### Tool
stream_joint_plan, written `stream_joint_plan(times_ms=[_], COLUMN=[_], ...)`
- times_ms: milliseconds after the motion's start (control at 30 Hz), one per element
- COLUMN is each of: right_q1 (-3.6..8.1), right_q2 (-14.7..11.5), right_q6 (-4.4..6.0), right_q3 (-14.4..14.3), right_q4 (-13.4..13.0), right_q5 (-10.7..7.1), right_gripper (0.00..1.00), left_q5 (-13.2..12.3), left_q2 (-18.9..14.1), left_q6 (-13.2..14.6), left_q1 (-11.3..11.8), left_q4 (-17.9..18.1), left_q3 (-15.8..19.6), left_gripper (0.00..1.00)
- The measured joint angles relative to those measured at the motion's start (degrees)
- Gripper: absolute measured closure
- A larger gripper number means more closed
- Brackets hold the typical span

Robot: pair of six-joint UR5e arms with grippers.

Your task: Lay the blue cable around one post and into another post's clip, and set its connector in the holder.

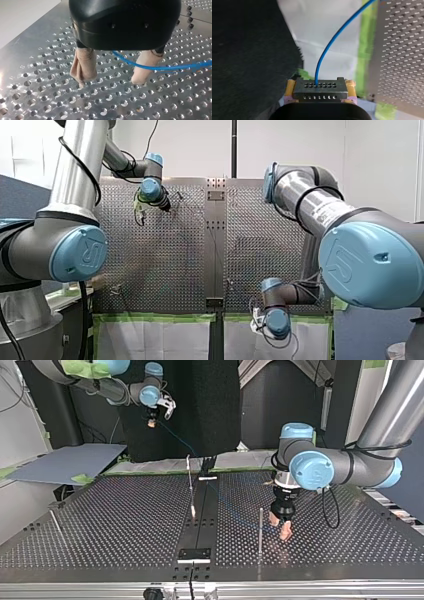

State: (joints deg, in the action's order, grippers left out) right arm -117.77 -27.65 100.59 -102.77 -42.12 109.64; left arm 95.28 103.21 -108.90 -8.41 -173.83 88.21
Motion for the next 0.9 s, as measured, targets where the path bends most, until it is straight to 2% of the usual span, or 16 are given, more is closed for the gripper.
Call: stream_joint_plan(times_ms=[333,433,733,900], right_q1=[0.32,0.44,0.61,0.47], right_q2=[5.7,7.2,11.8,10.9], right_q6=[-0.42,-0.39,0.59,0.83], right_q3=[-5.5,-6.2,-8.3,-8.5], right_q4=[-5.7,-7.2,-12.0,-14.9], right_q5=[-0.29,-0.27,-0.19,-0.25], right_gripper=[0.99,0.99,0.99,0.99], left_q5=[0.1,0.2,0.4,1.5], left_q2=[0.0,0.1,0.1,0.1], left_q6=[-0.7,-0.7,-1.5,-2.6], left_q1=[0.0,0.0,0.3,0.4], left_q4=[0.4,0.7,1.4,1.4], left_q3=[0.0,0.0,0.0,0.1], left_gripper=[0.0,0.0,0.0,0.0])
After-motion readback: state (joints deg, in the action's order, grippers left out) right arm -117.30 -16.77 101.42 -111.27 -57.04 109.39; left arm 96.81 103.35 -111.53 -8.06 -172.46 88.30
